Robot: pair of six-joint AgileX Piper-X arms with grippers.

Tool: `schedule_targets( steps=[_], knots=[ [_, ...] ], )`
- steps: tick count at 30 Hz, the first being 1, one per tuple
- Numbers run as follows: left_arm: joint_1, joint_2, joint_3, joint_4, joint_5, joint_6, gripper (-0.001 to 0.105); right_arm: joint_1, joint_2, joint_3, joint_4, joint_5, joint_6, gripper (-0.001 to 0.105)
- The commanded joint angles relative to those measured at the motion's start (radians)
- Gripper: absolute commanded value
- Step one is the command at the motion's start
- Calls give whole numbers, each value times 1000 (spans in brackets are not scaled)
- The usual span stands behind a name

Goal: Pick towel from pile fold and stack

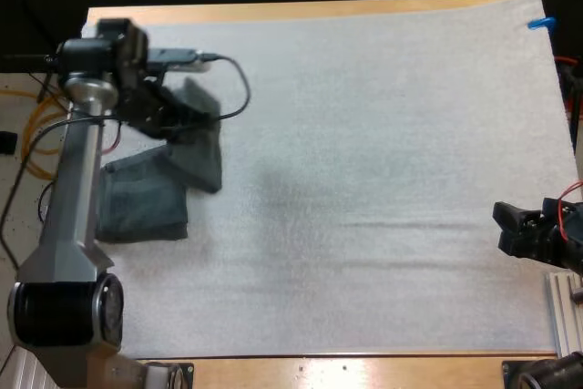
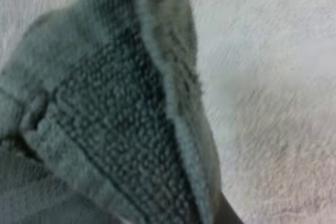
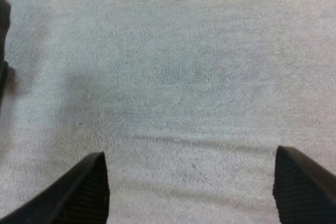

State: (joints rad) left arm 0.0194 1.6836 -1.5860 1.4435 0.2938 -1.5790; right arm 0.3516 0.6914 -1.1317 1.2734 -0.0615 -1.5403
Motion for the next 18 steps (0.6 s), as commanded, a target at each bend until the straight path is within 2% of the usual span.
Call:
schedule_targets(
  steps=[1, 6, 18],
  knots=[
    [19, -9, 25, 17, 22, 15, 0, 0, -3, -5, -12, -10, -6, 64],
    [103, -9, 108, 22, 65, 43, 0, 0, -3, -5, -12, -10, -5, 64],
    [233, -41, 117, 32, 67, 58, 0, 0, 30, -5, -12, -10, -4, 64]
  ],
)
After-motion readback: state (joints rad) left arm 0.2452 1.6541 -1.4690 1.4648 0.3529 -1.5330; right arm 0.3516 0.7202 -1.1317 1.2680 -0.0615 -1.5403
